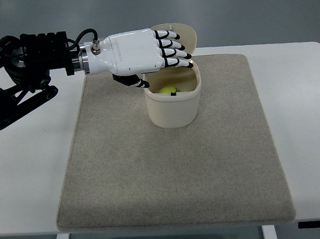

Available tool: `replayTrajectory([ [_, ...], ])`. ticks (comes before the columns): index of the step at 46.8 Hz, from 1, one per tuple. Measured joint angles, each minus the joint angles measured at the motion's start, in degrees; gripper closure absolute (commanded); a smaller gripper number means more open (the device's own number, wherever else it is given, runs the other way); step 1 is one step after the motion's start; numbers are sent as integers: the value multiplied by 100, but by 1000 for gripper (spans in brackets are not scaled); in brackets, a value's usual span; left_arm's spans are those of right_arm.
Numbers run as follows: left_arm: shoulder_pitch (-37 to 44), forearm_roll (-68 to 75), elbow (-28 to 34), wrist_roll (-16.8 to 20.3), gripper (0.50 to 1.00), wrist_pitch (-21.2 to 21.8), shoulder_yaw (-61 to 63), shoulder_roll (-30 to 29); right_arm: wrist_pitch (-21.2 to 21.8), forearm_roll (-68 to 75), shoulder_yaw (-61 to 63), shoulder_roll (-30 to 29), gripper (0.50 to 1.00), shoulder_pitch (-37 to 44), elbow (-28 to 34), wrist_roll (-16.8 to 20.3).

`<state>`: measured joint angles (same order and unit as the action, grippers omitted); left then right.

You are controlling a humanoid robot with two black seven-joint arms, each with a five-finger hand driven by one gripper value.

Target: Put tennis ball into box with left hand

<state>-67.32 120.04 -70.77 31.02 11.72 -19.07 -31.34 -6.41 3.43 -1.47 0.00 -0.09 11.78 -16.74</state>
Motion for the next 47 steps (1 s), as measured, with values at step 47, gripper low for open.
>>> replayTrajectory([
  [47, 1133, -7283, -93, 8, 508, -1710, 66, -1846, 1, 0, -1, 0, 562, 0, 0, -2],
])
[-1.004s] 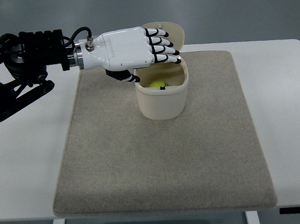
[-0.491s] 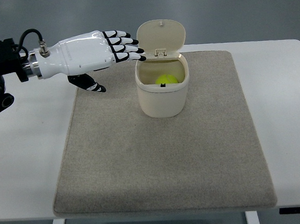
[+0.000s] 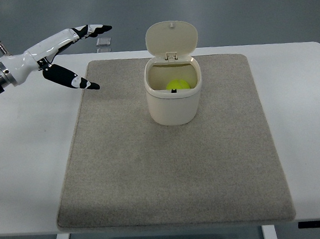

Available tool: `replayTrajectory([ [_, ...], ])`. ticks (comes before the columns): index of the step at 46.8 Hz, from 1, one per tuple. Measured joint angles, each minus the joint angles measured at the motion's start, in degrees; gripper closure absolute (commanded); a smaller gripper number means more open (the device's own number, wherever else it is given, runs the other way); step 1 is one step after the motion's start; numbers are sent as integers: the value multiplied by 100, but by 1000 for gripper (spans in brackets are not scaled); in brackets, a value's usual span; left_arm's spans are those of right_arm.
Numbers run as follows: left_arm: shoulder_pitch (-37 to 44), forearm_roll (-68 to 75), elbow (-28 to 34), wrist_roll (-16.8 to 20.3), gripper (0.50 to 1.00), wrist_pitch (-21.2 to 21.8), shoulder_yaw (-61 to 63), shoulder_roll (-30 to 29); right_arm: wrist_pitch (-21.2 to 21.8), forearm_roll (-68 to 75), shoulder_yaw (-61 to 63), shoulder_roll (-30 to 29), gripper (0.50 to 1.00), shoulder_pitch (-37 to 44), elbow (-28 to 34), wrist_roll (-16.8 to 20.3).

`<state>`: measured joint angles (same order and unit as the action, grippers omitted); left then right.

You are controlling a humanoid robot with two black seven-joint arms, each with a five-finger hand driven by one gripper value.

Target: Put tennis ball into box with left hand

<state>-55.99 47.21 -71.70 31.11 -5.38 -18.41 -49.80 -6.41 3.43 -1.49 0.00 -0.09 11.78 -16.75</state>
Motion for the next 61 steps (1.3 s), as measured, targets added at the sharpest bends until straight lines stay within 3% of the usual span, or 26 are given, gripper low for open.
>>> replayTrajectory([
  [4, 6, -785, 341, -4, 508, -596, 0, 14, 0, 0, 1, 0, 562, 0, 0, 0],
  [14, 44, -1292, 977, -17, 508, -1456, -11, 141, -2, 0, 0, 0, 560, -1, 0, 3],
  [19, 73, -1808, 1342, -40, 508, -2132, -16, 212, -2, 0, 0, 0, 562, 0, 0, 4],
  [25, 88, -2518, 1866, -307, 508, -2912, -33, 379, -2, 0, 0, 0, 560, 1, 0, 4],
  [34, 88, -4232, 2488, -1542, 508, -2963, -82, 553, -1, 0, 0, 0, 562, 0, 0, 2],
  [40, 86, -5187, 2539, -2452, 508, -2963, -85, 568, -1, 0, -1, 0, 560, 0, 0, 3],
  [45, 79, -5864, 2539, -2998, 508, -2963, -101, 665, -1, 0, 1, 0, 562, 0, 0, 2],
  [52, 98, -6645, 2545, -3442, 508, -2963, -112, 791, -1, 0, 0, 0, 562, 0, 0, 2],
  [61, 123, -7070, 2545, -3498, 508, -2962, -193, 813, 4, 0, 3, 0, 562, 0, 0, 2],
])
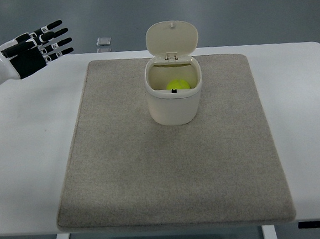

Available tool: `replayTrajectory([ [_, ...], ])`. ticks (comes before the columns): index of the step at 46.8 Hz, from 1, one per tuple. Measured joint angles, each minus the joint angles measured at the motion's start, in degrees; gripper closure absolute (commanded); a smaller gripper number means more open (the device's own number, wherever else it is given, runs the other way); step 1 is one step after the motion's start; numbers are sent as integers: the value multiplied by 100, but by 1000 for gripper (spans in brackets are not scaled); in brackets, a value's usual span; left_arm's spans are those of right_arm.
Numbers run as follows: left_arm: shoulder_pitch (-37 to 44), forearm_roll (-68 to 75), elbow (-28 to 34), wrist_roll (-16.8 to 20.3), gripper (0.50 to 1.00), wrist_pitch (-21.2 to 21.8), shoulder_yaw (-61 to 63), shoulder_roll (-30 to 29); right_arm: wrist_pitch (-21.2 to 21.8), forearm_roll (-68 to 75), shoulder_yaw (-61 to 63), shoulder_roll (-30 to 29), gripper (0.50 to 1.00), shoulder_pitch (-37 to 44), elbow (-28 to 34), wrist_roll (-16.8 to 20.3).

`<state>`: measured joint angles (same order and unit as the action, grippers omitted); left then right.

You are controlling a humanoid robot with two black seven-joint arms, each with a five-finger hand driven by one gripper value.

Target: Put tennis ball into box with left hand

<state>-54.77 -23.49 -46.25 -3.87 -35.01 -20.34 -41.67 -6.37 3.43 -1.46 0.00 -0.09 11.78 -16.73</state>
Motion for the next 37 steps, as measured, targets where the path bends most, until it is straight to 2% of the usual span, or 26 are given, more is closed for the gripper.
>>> replayTrajectory([
  [16, 93, -304, -12, 0, 508, 1, -9, 4, 7, 20, 24, 0, 562, 0, 13, 0],
  [37, 196, -297, 227, -7, 508, 1, -4, 331, 75, 20, 40, 0, 562, 0, 131, -2],
])
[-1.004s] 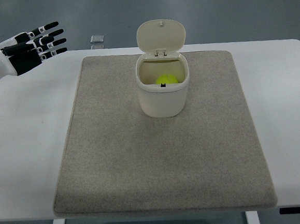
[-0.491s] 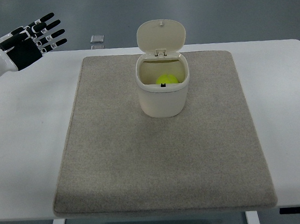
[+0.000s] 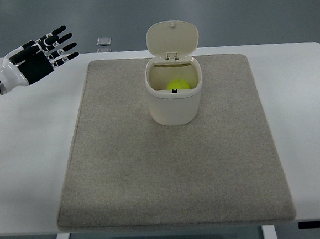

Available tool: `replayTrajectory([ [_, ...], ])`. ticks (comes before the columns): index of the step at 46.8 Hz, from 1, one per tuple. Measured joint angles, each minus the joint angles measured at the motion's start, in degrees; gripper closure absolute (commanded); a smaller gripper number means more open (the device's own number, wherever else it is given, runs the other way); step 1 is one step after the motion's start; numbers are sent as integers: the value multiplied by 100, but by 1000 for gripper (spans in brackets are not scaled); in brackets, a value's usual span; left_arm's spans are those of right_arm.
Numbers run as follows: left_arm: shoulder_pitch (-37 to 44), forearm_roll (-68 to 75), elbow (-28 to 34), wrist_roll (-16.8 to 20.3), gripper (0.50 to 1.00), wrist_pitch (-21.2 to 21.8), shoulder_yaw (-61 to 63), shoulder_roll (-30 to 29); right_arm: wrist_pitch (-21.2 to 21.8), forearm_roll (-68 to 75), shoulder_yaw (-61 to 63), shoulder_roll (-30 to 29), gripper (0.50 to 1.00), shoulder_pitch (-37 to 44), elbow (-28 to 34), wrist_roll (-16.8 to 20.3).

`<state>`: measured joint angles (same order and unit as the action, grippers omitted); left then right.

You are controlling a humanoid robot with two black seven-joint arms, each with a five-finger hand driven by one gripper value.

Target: Put tennis ball into box with left hand

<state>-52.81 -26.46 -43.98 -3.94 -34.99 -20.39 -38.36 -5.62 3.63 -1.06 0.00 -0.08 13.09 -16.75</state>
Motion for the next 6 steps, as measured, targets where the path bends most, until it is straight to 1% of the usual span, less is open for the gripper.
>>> replayTrajectory([
  [6, -1, 0, 24, 4, 508, 0, 0, 33, 93, 1, 9, 0, 560, 17, 203, 4],
])
